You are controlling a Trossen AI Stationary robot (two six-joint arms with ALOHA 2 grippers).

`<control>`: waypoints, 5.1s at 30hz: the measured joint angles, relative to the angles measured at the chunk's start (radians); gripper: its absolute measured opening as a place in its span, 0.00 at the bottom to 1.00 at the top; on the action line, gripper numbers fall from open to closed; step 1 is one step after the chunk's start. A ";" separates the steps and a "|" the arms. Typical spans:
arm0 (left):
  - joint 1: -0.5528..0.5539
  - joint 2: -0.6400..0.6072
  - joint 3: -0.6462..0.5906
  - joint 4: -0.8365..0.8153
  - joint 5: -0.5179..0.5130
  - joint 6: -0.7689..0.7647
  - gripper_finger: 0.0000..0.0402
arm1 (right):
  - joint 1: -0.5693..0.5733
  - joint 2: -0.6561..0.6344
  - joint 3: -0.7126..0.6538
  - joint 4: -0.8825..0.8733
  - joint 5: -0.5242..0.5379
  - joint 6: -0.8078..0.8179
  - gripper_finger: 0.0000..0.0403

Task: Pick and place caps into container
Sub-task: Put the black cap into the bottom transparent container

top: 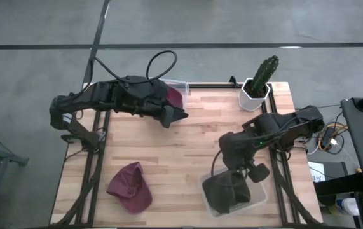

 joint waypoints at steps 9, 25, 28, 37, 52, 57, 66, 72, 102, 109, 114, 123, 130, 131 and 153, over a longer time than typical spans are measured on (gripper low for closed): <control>-0.039 0.070 -0.066 0.274 0.119 -0.417 0.43 | -0.034 -0.016 0.022 0.000 0.057 0.097 0.03; -0.072 0.107 -0.066 0.397 0.107 -0.334 0.43 | -0.236 -0.040 0.222 0.000 -0.448 0.490 0.03; -0.067 0.108 -0.069 0.400 0.107 -0.379 0.43 | -0.269 -0.040 0.196 0.000 -0.549 0.553 0.03; -0.071 0.112 -0.122 0.395 0.193 -0.546 0.43 | -0.308 -0.038 -0.036 0.000 -0.730 0.615 0.03; -0.160 0.152 -0.284 0.456 0.214 -0.694 0.43 | -0.339 -0.005 -0.260 0.041 -0.740 0.651 0.03; -0.159 0.184 -0.291 0.457 0.216 -0.692 0.43 | -0.341 0.020 -0.249 0.059 -0.764 0.658 0.03; -0.159 0.219 -0.290 0.531 0.261 -0.702 0.43 | -0.355 0.030 -0.210 0.060 -0.800 0.671 0.03; -0.153 0.225 -0.290 0.533 0.307 -0.683 0.40 | -0.365 0.030 -0.210 0.065 -0.815 0.669 0.03; -0.191 0.155 -0.290 0.525 0.153 -0.650 0.01 | -0.519 -0.188 -0.176 0.268 -0.835 0.561 0.32; -0.206 0.109 -0.289 0.526 -0.055 -0.611 0.01 | -0.648 -0.287 -0.177 0.477 -0.810 0.671 0.44; -0.216 0.070 -0.290 0.567 -0.248 -0.538 0.01 | -0.725 -0.345 -0.179 0.549 -0.692 0.669 0.46; -0.223 -0.008 -0.291 0.613 -0.476 -0.365 0.01 | -0.819 -0.471 -0.179 0.922 -0.465 0.657 0.46; -0.235 -0.058 -0.291 0.612 -0.649 -0.271 0.01 | -0.840 -0.541 -0.178 1.160 -0.321 0.644 0.46; -0.236 -0.058 -0.291 0.611 -0.674 -0.264 0.01 | -0.840 -0.546 -0.178 1.161 -0.309 0.635 0.46; -0.222 -0.021 -0.291 0.525 -0.797 -0.280 0.01 | -0.821 -0.465 -0.179 0.899 -0.366 0.316 0.46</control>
